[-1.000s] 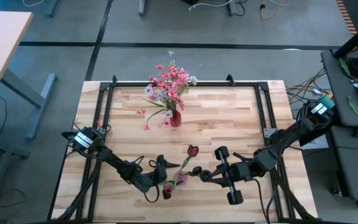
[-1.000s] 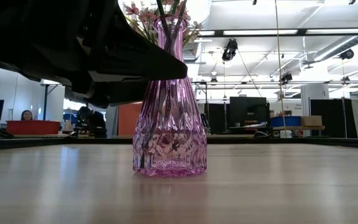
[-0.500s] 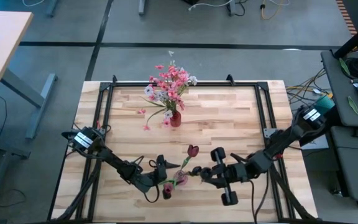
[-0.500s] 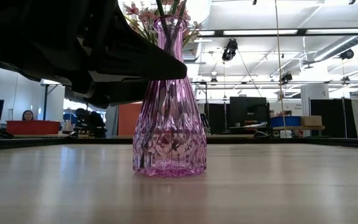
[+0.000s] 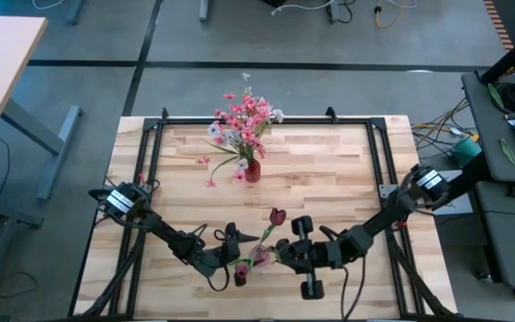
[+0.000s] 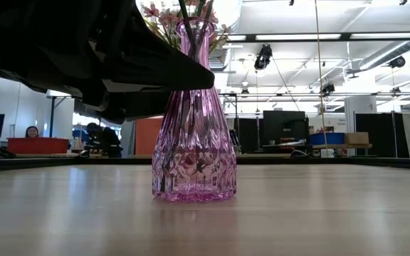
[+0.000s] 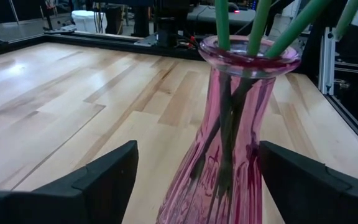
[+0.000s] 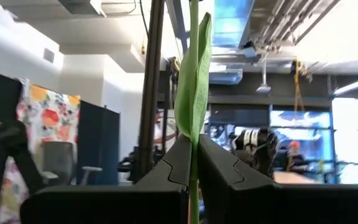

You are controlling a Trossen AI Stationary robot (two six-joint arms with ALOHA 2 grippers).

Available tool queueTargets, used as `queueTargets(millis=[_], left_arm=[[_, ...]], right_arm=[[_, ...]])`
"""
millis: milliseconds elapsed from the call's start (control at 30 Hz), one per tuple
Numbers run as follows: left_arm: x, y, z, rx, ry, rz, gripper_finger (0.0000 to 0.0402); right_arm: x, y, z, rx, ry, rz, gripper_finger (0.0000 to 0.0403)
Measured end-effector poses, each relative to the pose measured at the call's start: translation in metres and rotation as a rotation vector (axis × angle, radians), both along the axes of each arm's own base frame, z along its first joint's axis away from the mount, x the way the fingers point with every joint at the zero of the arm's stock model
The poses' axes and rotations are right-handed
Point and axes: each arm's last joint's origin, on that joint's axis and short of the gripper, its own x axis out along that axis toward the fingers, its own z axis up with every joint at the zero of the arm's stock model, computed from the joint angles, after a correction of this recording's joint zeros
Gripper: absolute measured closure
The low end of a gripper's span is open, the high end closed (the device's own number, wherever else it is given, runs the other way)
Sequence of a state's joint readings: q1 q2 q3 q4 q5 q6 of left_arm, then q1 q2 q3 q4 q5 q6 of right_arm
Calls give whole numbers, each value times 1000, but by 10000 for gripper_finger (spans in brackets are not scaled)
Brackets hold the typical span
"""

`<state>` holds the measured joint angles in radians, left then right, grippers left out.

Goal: Sort flowers into vase by color
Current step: Put the black flower into the purple vase

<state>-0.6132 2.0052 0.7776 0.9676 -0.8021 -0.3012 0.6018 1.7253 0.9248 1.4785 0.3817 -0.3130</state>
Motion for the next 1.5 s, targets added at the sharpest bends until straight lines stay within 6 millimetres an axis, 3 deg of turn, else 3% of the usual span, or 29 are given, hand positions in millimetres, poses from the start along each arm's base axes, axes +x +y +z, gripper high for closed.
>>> queueTargets(millis=[233, 433, 633, 1500], left_arm=[[0, 0, 0, 0, 0, 0, 91], [0, 0, 0, 0, 0, -1, 91], [0, 0, 0, 1, 2, -1, 91], [0, 0, -2, 11, 16, 0, 91]], right_arm=[[12, 7, 5, -94, -38, -80, 390], [21, -6, 8, -103, -47, -126, 390], [33, -18, -2, -59, -6, -129, 390], [40, -14, -19, -96, 179, -151, 377]])
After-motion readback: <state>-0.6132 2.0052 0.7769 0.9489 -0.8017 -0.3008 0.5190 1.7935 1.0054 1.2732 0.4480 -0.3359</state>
